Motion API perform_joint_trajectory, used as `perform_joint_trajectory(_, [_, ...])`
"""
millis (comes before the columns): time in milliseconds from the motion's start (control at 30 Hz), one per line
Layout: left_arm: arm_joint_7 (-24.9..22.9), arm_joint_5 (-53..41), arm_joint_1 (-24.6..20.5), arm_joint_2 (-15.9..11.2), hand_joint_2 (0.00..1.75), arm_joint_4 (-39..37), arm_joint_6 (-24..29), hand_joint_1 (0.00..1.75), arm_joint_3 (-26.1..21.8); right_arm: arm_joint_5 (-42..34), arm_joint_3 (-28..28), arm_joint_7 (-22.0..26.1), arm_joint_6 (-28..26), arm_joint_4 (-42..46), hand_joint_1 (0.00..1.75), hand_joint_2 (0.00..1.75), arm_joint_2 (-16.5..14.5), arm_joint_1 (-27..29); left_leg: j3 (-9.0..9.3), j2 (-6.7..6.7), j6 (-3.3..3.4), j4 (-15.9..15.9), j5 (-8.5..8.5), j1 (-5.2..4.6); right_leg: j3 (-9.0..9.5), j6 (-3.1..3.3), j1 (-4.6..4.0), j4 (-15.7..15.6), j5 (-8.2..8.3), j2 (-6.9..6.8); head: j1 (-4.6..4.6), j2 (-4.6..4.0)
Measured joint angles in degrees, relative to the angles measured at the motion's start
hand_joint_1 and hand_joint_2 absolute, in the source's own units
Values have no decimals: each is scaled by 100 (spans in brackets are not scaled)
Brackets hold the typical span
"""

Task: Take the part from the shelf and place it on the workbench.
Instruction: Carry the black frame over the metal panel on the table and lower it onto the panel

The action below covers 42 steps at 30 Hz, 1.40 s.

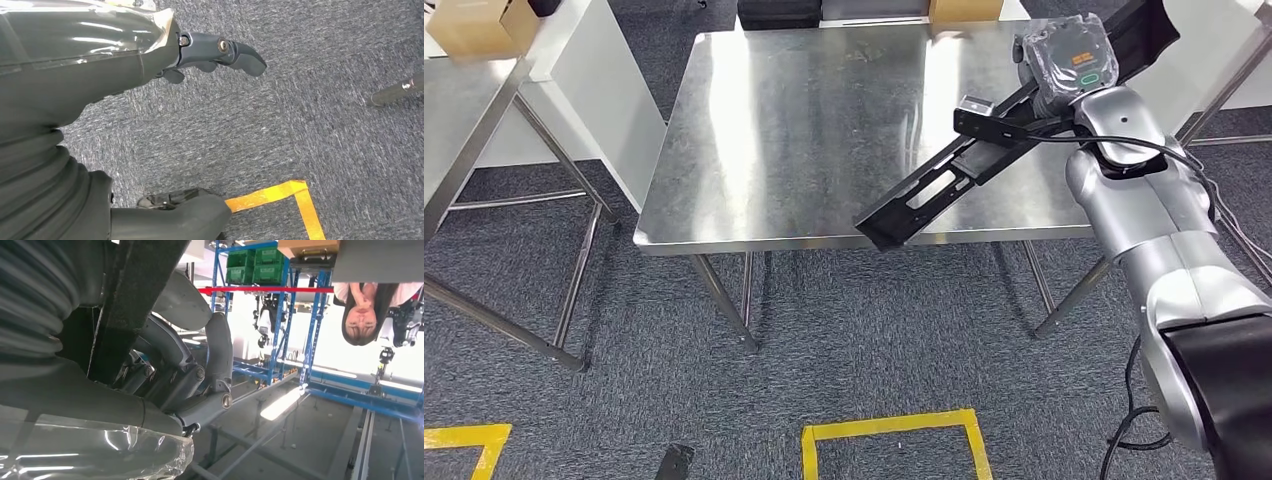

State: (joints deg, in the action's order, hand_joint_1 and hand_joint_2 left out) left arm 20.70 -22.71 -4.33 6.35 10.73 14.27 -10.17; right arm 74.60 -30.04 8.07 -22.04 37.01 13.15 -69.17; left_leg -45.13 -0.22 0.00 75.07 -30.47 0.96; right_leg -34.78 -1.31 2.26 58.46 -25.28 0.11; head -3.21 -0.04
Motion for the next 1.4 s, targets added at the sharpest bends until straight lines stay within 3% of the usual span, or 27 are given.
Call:
perform_joint_trajectory(67, [1, 0, 0, -3, 175, 0, 0, 0, -2, 0, -2, -4, -2, -15, 175, 175, 2, -6, 221, 8, 16, -600, 444, 18, 54, -10, 5, 0, -38, 6, -1, 0])
perform_joint_trajectory(133, [5, 0, -5, -3, 175, 1, -2, 0, -4, 0, -2, -16, -4, -21, 175, 175, 14, -34, 564, 17, 46, -1320, 733, 4, 98, -54, -15, -9, -81, 8, 7, 0])
perform_joint_trajectory(200, [18, 0, -8, -2, 175, 2, -14, 0, -5, 1, -5, -31, -8, -38, 175, 175, 28, -64, 702, 16, 99, -1596, 711, -40, 115, -129, -46, -21, -85, 5, 9, 0])
perform_joint_trajectory(300, [31, 0, -4, 2, 175, 2, -32, 0, -10, 5, -9, -42, -17, -65, 175, 175, 51, -72, 809, -1, 272, -1694, 681, -80, 117, -247, -71, 75, -95, -9, 17, 0])
perform_joint_trajectory(367, [30, 0, -11, 1, 175, 2, -32, 0, -28, 7, -10, -48, -22, -80, 175, 175, 65, -94, 885, -14, 366, -1729, 695, -89, -80, -238, -60, 469, -303, -14, 32, 0])
perform_joint_trajectory(433, [29, 0, -16, 2, 175, 2, -31, 0, -52, 7, -11, -52, -24, -104, 175, 175, 83, -105, 899, -25, 411, -1727, 681, -108, -469, -233, -70, 1181, -576, -4, 54, 0])
perform_joint_trajectory(500, [29, 0, -11, 10, 175, 2, -32, 0, -65, 8, -12, -56, -25, -133, 175, 175, 100, -89, 917, -38, 422, -1723, 659, -127, -740, -266, -86, 1540, -658, 1, 68, 0])
perform_joint_trajectory(533, [30, -1, -9, 13, 175, 2, -33, 0, -69, 8, -13, -57, -26, -143, 175, 175, 103, -81, 937, -44, 417, -1719, 643, -134, -713, -301, -88, 1391, -556, 1, 74, 0])
perform_joint_trajectory(600, [32, -2, -9, 17, 175, 2, -33, 0, -73, 9, -13, -57, -27, -150, 175, 175, 105, -75, 998, -56, 386, -1712, 594, -142, -417, -348, -89, 616, -161, -1, 79, 0])
perform_joint_trajectory(633, [33, -2, -9, 17, 175, 2, -33, 0, -74, 9, -13, -57, -29, -154, 175, 175, 106, -76, 1023, -60, 365, -1705, 569, -148, -276, -326, -104, 250, -35, -6, 81, 0])
perform_joint_trajectory(667, [33, -2, -10, 18, 175, 2, -33, 0, -75, 9, -13, -58, -31, -157, 175, 175, 107, -80, 1032, -62, 337, -1700, 545, -156, -167, -264, -126, 18, 41, -9, 81, 0])
perform_joint_trajectory(733, [33, -2, -8, 20, 175, 2, -34, 0, -78, 10, -14, -59, -34, -167, 175, 175, 107, -79, 1039, -66, 286, -1672, 520, -171, -96, -114, -160, -94, 51, -13, 83, 0])
perform_joint_trajectory(800, [34, -2, -5, 9, 175, 2, -35, 0, -82, 9, -15, -61, -38, -171, 175, 175, 107, -81, 1020, -64, 229, -1596, 469, -173, -15, -38, -106, -112, 103, -11, 87, 0])
perform_joint_trajectory(867, [36, -2, -6, 2, 175, 2, -35, 0, -85, 9, -15, -64, -41, -173, 175, 175, 103, -95, 823, -47, 156, -1201, 337, -146, 75, 17, -52, -125, 81, -13, 77, 0])
perform_joint_trajectory(967, [37, -3, -2, 6, 175, 2, -36, 0, -86, 11, -24, -64, -40, -184, 175, 175, 81, -94, 200, -22, 44, -186, 5, -58, 153, 85, -51, -128, 6, -9, 65, 0])
perform_joint_trajectory(1000, [37, -4, -1, 7, 175, 2, -37, 0, -87, 12, -27, -64, -39, -188, 175, 175, 75, -84, 70, -16, 17, -78, 3, -31, 184, 86, -48, -128, -25, -5, 65, 0])
perform_joint_trajectory(1033, [37, -6, -1, 7, 175, 2, -38, 0, -87, 14, -28, -64, -38, -193, 175, 175, 72, -74, 48, -8, 0, -181, 119, -8, 225, 74, -45, -128, -59, -1, 63, 0])
perform_joint_trajectory(1067, [37, -8, -1, 6, 175, 2, -39, 0, -87, 15, -27, -64, -37, -194, 175, 175, 70, -68, 137, 1, -5, -487, 341, 10, 275, 57, -40, -128, -96, 1, 63, 0])
perform_joint_trajectory(1100, [37, -9, -1, 5, 175, 2, -39, 0, -87, 16, -27, -64, -37, -195, 175, 175, 70, -65, 293, 13, 3, -909, 608, 21, 327, 35, -36, -131, -137, 2, 63, 0])
perform_joint_trajectory(1167, [38, -11, -7, 2, 175, 3, -40, 0, -87, 24, -27, -64, -35, -197, 175, 175, 70, -81, 566, 30, 46, -1532, 806, -2, 392, -21, -46, -144, -205, 2, 69, 0])
perform_joint_trajectory(1233, [40, -15, -9, 1, 175, 3, -44, 0, -88, 33, -27, -64, -32, -201, 175, 175, 70, -93, 682, 31, 128, -1702, 725, -46, 430, -105, -83, -147, -230, 4, 72, 0])
perform_joint_trajectory(1300, [44, -17, -6, 4, 175, 2, -45, 0, -88, 40, -26, -64, -31, -204, 175, 175, 73, -87, 805, 19, 227, -1764, 755, -63, 464, -180, -115, -88, -244, 1, 73, 0])
perform_joint_trajectory(1367, [48, -17, -17, 4, 175, 2, -43, 0, -90, 40, -26, -62, -32, -206, 175, 175, 80, -88, 927, 7, 305, -1811, 754, -62, 261, -168, -118, 320, -318, -4, 87, 0])
perform_joint_trajectory(1400, [50, -17, -24, 5, 175, 2, -42, 0, -92, 40, -26, -60, -32, -210, 175, 175, 87, -84, 963, 2, 332, -1828, 735, -59, 35, -133, -110, 682, -407, -6, 95, 0])
